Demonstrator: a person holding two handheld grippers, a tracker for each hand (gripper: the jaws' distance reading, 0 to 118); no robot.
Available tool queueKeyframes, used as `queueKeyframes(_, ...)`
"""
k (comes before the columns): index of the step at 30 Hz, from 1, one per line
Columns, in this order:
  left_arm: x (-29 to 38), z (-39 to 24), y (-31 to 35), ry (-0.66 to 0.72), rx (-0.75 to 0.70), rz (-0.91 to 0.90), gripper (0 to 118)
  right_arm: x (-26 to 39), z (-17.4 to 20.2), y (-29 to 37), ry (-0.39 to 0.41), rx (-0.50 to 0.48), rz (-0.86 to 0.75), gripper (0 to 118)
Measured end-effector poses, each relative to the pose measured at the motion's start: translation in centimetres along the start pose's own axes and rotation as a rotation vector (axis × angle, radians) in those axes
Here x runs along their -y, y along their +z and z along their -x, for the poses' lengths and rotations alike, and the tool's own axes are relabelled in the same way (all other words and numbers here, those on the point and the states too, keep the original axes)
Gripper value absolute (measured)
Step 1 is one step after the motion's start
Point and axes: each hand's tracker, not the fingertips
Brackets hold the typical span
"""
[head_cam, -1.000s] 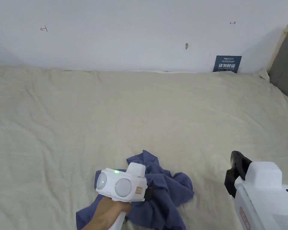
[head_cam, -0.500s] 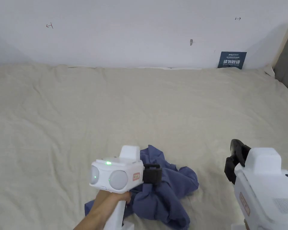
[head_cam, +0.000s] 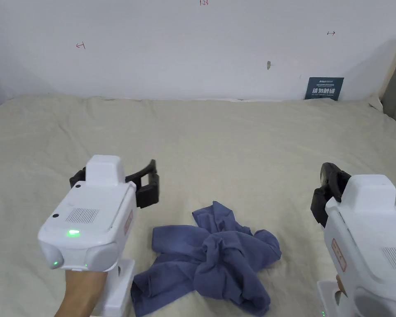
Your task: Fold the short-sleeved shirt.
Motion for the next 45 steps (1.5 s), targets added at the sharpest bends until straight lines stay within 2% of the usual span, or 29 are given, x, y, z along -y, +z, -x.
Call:
queueKeyframes(3, 0.3, 1.3, 0.6, 0.011, -0.018, -0.029, 34, -0.3, 0.3, 0.0, -0.002, 0.000, -0.015, 2)
queueKeyframes(4, 0.3, 1.7, 0.8, 0.014, -0.017, -0.031, 7, -0.3, 0.4, 0.0, -0.003, -0.001, -0.018, 2)
queueKeyframes(5, 0.5, 1.8, 0.6, 0.019, -0.020, -0.031, 0, -0.3, 0.4, 0.0, -0.004, -0.002, -0.018, 2)
queueKeyframes(13, 0.8, 2.5, 0.2, 0.046, -0.008, 0.019, 0, -0.2, 0.5, 0.0, -0.004, -0.012, -0.014, 2)
queueKeyframes(17, 1.7, 2.5, -1.1, 0.086, 0.007, 0.227, 0, 0.2, 0.3, -0.1, -0.006, -0.010, -0.002, 2)
queueKeyframes(22, 7.1, 2.8, -1.8, 0.249, 0.074, 0.497, 0, 1.0, 0.1, -0.4, -0.007, -0.010, 0.023, 2)
queueKeyframes(29, 14.4, 1.3, -1.2, 0.273, 0.088, 0.707, 3, 2.4, -0.1, -0.8, -0.002, -0.015, 0.066, 2)
queueKeyframes(30, 15.2, 1.0, -1.2, 0.269, 0.085, 0.737, 9, 2.6, -0.2, -0.9, -0.003, -0.015, 0.071, 2)
queueKeyframes(31, 15.8, 0.8, -1.3, 0.266, 0.081, 0.752, 30, 2.8, -0.2, -1.0, -0.003, -0.017, 0.077, 2)
queueKeyframes(34, 17.4, 0.4, -1.9, 0.280, 0.068, 0.815, 111, 3.3, -0.3, -1.2, -0.007, -0.018, 0.093, 2)
queueKeyframes(35, 17.7, 0.2, -2.1, 0.287, 0.058, 0.821, 117, 3.4, -0.4, -1.3, -0.007, -0.019, 0.098, 2)
queueKeyframes(36, 18.0, 0.0, -2.2, 0.286, 0.045, 0.833, 115, 3.6, -0.4, -1.4, -0.007, -0.020, 0.102, 2)
queueKeyframes(38, 18.6, -0.5, -2.6, 0.274, 0.031, 0.843, 104, 3.8, -0.6, -1.6, -0.005, -0.019, 0.109, 2)
queueKeyframes(39, 18.9, -0.7, -2.9, 0.256, 0.030, 0.868, 94, 4.0, -0.6, -1.7, -0.006, -0.018, 0.112, 2)
queueKeyframes(40, 19.4, -1.0, -3.3, 0.236, 0.029, 0.894, 77, 4.1, -0.7, -1.8, -0.007, -0.017, 0.117, 2)
queueKeyframes(42, 20.4, -1.8, -3.5, 0.206, 0.014, 0.920, 53, 4.3, -0.9, -2.0, -0.008, -0.017, 0.125, 2)
queueKeyframes(44, 21.5, -2.4, -3.8, 0.198, 0.007, 0.937, 48, 4.5, -0.9, -2.2, -0.008, -0.015, 0.132, 2)
queueKeyframes(45, 21.7, -2.6, -3.4, 0.187, -0.014, 0.915, 39, 4.6, -1.0, -2.2, -0.007, -0.015, 0.136, 2)
